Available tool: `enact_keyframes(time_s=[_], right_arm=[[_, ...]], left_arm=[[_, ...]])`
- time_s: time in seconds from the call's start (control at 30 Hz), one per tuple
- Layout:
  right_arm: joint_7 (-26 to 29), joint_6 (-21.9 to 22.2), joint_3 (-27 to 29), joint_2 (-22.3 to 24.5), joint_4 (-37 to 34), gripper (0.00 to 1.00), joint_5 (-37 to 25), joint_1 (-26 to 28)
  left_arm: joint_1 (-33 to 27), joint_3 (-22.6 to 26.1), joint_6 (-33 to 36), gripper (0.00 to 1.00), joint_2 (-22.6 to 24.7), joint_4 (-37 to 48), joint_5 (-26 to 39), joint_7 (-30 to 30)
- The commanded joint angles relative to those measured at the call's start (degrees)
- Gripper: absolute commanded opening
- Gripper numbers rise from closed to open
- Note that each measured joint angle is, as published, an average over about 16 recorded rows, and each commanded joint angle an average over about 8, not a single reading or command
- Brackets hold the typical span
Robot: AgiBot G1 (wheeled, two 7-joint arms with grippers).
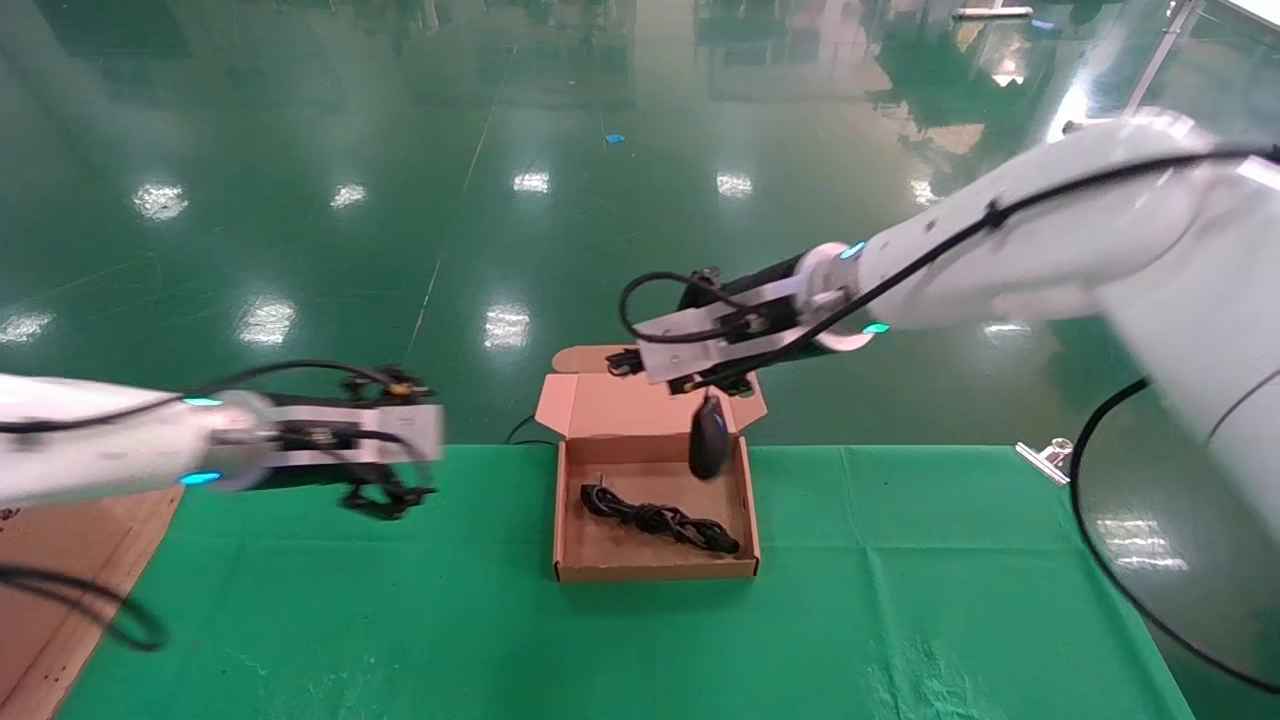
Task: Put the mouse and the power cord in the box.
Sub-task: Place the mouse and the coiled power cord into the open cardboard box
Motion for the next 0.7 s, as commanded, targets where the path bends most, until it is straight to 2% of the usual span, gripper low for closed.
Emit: enact_keyframes(time_s=[0.03,0.3,0.63,0.67,0.7], right_arm=[[0.8,4.0,-1.1,-0.1,2.0,0.0,0.6,-1.5],[4.2,10.7,-8.4,-0.1,5.7,0.0,2.2,-5.7],[7.8,14.2,-15.7,0.0,7.1,0.0,3.7,-8.1],[8.0,14.5,-16.2,0.0,7.1,0.02,3.8,-8.2],[8.2,14.8,-16.7,0.0,7.1,0.15,3.8,-8.2]], left_arm=[[-0.1,-1.6,2.2,1.0,-3.9,-2.1,-3.7,3.5],[0.3,-6.5,8.0,1.0,-9.0,1.5,-13.0,15.0],[2.1,-9.1,9.4,1.0,-9.8,6.5,-17.1,24.0],[2.3,-9.3,9.4,1.0,-9.8,6.8,-17.5,24.6],[2.5,-9.6,9.4,1.0,-9.8,7.1,-17.9,25.2]])
